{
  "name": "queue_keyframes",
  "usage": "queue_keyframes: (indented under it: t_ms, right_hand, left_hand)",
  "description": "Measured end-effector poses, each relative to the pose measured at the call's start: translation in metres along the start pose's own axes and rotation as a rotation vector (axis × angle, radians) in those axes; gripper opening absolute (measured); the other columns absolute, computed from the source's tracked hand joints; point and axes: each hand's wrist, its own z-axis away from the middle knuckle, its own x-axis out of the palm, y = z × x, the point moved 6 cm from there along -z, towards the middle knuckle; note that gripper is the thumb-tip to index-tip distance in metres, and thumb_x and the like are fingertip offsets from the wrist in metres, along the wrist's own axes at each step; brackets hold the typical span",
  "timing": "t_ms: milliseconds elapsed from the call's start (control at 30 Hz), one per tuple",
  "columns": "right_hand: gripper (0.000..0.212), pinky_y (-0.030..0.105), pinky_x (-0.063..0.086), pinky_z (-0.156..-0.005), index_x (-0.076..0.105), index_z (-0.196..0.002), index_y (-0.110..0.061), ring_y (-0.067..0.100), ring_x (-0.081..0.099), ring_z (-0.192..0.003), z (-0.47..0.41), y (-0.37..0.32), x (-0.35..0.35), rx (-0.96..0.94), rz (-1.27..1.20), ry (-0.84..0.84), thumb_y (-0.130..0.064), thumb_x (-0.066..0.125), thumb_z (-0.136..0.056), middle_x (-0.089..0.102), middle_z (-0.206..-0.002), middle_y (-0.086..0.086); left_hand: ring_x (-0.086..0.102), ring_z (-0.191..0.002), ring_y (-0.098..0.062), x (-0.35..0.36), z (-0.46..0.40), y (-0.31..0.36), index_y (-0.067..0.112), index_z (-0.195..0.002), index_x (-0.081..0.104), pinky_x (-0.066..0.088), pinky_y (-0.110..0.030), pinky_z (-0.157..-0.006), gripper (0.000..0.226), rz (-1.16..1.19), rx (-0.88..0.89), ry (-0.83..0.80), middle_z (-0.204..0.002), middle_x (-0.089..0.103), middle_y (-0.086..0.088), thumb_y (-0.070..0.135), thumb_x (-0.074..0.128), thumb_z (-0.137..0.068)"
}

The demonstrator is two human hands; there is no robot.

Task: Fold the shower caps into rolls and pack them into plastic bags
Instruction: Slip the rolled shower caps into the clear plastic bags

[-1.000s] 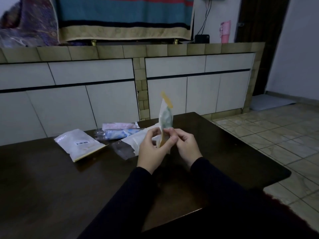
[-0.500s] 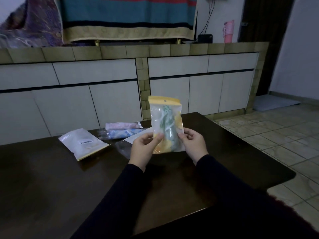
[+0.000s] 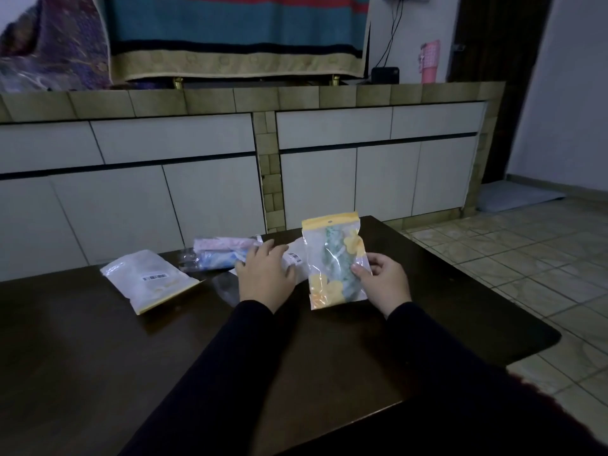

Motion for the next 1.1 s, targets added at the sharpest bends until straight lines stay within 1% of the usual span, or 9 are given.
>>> queue_keyframes:
  t_ms: [67, 233, 367, 500, 767, 867, 967, 1033, 1100]
  right_hand:
    - [0.028, 0.013, 0.042, -0.059, 0.060, -0.118, -0.015, 0.005, 0.058, -0.081, -0.002, 0.003, -0.001, 0.019, 0.087, -0.010, -0.019, 0.064, -0.090, 0.064, -0.106, 0.000]
    - [0.030, 0.023, 0.043, -0.075, 0.058, -0.122, -0.011, 0.008, 0.049, -0.086, -0.006, 0.006, 0.000, 0.050, 0.357, -0.038, -0.021, 0.059, -0.094, 0.059, -0.109, 0.001]
    - [0.025, 0.029, 0.047, -0.076, 0.060, -0.113, -0.007, 0.014, 0.054, -0.085, -0.007, 0.005, 0.005, 0.069, 0.509, -0.060, -0.024, 0.056, -0.095, 0.061, -0.109, 0.007]
    - [0.021, 0.032, 0.050, -0.082, 0.060, -0.110, -0.011, 0.016, 0.056, -0.088, -0.017, 0.005, 0.017, 0.077, 0.565, -0.099, -0.024, 0.055, -0.094, 0.056, -0.096, 0.002]
    - [0.028, 0.043, 0.040, -0.101, 0.056, -0.119, -0.017, 0.022, 0.054, -0.109, -0.028, 0.007, 0.043, 0.097, 0.706, -0.200, -0.029, 0.040, -0.100, 0.059, -0.117, 0.006]
    - [0.038, 0.041, 0.037, -0.100, 0.049, -0.133, -0.018, 0.022, 0.047, -0.118, -0.020, 0.001, 0.039, -0.032, 0.840, -0.108, -0.034, 0.035, -0.101, 0.051, -0.130, 0.007]
    - [0.049, 0.038, 0.036, -0.101, 0.038, -0.143, -0.023, 0.018, 0.042, -0.122, 0.001, -0.024, 0.046, -0.365, 0.869, 0.011, -0.044, 0.039, -0.099, 0.044, -0.135, 0.002]
    - [0.054, 0.031, 0.036, -0.101, 0.042, -0.140, -0.028, 0.013, 0.043, -0.118, 0.026, -0.044, 0.069, -0.645, 0.708, -0.188, -0.050, 0.052, -0.092, 0.045, -0.130, -0.002]
    - [0.065, 0.022, 0.035, -0.100, 0.044, -0.138, -0.032, 0.010, 0.042, -0.117, 0.057, -0.056, 0.099, -0.792, 0.574, -0.486, -0.050, 0.068, -0.080, 0.044, -0.129, -0.004]
  left_hand:
    - [0.035, -0.135, -0.025, 0.014, 0.000, -0.002, 0.032, -0.140, 0.040, 0.028, -0.052, -0.107, 0.053, -0.067, -0.030, -0.129, -0.149, 0.037, 0.001, 0.051, 0.048, -0.090]
    - [0.046, -0.123, -0.029, 0.012, 0.004, -0.006, 0.030, -0.136, 0.042, 0.036, -0.051, -0.100, 0.060, -0.256, -0.076, -0.189, -0.134, 0.051, -0.007, 0.060, 0.052, -0.086]
    - [0.050, -0.115, -0.027, 0.006, 0.011, -0.012, 0.025, -0.133, 0.044, 0.041, -0.043, -0.093, 0.065, -0.290, -0.190, -0.274, -0.128, 0.053, -0.010, 0.066, 0.051, -0.083]
    - [0.052, -0.108, -0.026, -0.003, 0.022, -0.014, 0.022, -0.128, 0.045, 0.043, -0.038, -0.088, 0.062, -0.316, -0.228, -0.287, -0.122, 0.053, -0.010, 0.065, 0.050, -0.083]
    - [0.052, -0.107, -0.027, -0.012, 0.036, -0.017, 0.018, -0.125, 0.045, 0.046, -0.036, -0.084, 0.056, -0.285, -0.254, -0.279, -0.121, 0.049, -0.010, 0.059, 0.050, -0.086]
    - [0.055, -0.102, -0.026, -0.024, 0.033, -0.018, 0.016, -0.118, 0.049, 0.044, -0.033, -0.077, 0.037, -0.234, -0.233, -0.223, -0.115, 0.052, -0.009, 0.041, 0.048, -0.091]
    - [0.058, -0.097, -0.026, -0.041, 0.030, -0.026, 0.016, -0.113, 0.051, 0.043, -0.031, -0.070, 0.028, -0.250, -0.230, -0.159, -0.110, 0.057, -0.008, 0.031, 0.048, -0.091]
    - [0.060, -0.098, -0.026, -0.052, 0.030, -0.034, 0.015, -0.114, 0.052, 0.041, -0.031, -0.069, 0.028, -0.239, -0.255, -0.115, -0.111, 0.059, -0.009, 0.028, 0.048, -0.090]
    - [0.060, -0.103, -0.028, -0.063, 0.032, -0.041, 0.015, -0.117, 0.053, 0.040, -0.032, -0.070, 0.031, -0.200, -0.280, -0.064, -0.114, 0.060, -0.010, 0.027, 0.050, -0.088]
